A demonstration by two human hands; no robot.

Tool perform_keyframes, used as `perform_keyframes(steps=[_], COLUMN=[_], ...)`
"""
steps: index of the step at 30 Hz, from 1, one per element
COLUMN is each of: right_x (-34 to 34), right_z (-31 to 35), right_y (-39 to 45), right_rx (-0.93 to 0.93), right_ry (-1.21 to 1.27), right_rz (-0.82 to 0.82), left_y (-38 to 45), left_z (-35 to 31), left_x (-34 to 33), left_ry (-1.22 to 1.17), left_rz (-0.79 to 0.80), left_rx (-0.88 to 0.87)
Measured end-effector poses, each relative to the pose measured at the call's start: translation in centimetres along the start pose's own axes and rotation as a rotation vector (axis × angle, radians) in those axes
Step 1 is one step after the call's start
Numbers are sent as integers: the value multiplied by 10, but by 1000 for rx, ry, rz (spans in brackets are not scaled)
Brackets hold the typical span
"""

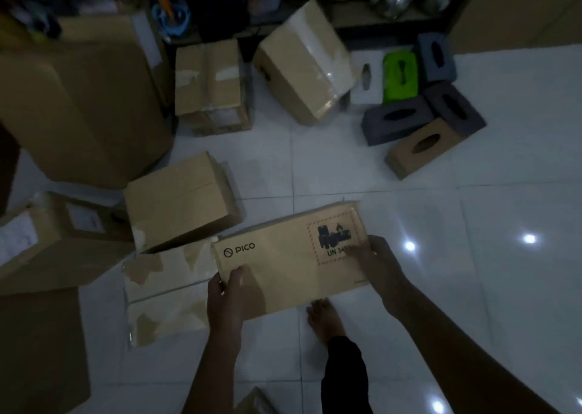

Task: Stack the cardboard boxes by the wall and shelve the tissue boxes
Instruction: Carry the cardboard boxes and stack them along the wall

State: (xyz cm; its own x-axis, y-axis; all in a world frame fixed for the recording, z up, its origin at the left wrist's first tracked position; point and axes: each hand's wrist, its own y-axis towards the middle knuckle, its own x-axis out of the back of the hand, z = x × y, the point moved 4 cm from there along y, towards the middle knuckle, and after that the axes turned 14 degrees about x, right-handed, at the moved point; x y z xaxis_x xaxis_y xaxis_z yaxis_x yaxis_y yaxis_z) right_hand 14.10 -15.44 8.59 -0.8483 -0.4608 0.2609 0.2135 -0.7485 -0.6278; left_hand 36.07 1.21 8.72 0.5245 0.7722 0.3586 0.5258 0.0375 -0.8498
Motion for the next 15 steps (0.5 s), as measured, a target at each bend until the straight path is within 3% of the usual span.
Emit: perform_keyframes(steps=[4, 11, 15], right_x=[60, 179, 249], right_z=[16, 59, 99], right_y=[-87, -225, -268], right_rx=[8, 216, 174], right_ry=[74, 139, 280], right_rz=[-150, -540, -639], left_y=[-84, -247, -321], left_z=[1, -6, -25], left_x=[-4, -12, -21], left_ry=[-11, 9, -28], left_rz=[46, 196, 225], left_rx=[-75, -206, -204])
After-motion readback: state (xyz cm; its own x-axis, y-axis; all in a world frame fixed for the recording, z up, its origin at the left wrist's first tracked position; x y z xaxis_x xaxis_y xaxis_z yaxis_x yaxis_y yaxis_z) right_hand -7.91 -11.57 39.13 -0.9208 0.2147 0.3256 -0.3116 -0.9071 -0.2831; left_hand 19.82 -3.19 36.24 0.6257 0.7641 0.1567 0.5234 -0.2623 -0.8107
